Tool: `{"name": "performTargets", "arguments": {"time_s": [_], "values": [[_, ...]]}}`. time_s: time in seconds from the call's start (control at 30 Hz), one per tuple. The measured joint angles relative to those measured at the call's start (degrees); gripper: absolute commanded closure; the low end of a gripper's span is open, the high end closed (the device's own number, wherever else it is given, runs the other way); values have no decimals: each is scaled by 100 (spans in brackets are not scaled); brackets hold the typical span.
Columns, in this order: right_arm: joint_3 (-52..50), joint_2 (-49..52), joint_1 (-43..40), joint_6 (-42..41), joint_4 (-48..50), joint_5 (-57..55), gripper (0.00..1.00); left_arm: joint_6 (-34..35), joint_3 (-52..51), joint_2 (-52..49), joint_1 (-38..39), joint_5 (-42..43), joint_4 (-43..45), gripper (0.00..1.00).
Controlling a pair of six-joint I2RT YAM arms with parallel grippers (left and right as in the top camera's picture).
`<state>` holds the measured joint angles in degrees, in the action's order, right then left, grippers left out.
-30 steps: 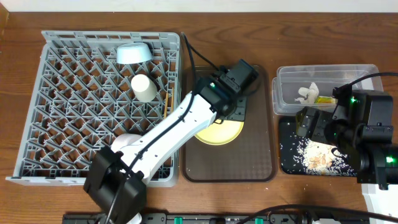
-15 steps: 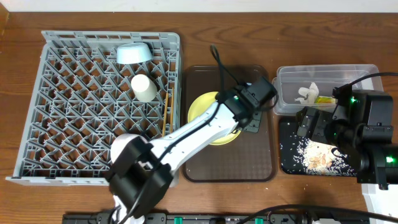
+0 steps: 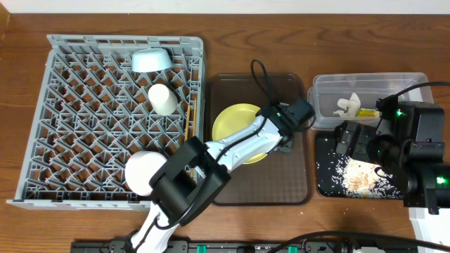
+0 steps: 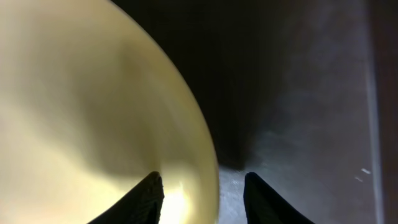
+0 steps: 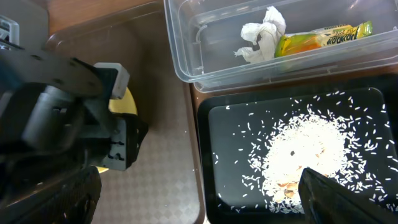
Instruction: Sort waste into correct bins and load items into the dishwasher
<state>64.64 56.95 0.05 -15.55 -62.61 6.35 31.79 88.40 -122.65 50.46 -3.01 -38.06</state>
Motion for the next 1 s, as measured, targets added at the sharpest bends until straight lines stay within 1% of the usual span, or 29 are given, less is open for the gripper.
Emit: {"name": "performTargets", "arguments": {"time_s": [0.17, 0.2, 0.23, 0.27, 0.5, 0.73, 0.83, 1.0], "values": [[0, 0, 0, 0, 0, 0, 1, -4, 0, -83, 7, -256, 4, 67], [0, 0, 0, 0, 0, 0, 1, -7, 0, -92, 9, -297, 9, 72], [0, 0, 0, 0, 0, 0, 1, -4, 2, -107, 13, -328, 22, 80], [0, 0, 0, 0, -2, 0, 1, 28, 20, -127, 26, -354, 44, 92], [0, 0, 2, 2, 0, 0, 1, -2, 146, -214, 142, -645, 2, 93], [0, 0, 0, 2, 0, 0, 1, -9, 219, -79, 138, -533, -562, 93], [0, 0, 0, 0, 0, 0, 1, -28, 195, 339, 131, -219, -629, 93], [0, 0, 0, 0, 0, 0, 1, -96, 201, 1827, 122, 466, -612, 93]]}}
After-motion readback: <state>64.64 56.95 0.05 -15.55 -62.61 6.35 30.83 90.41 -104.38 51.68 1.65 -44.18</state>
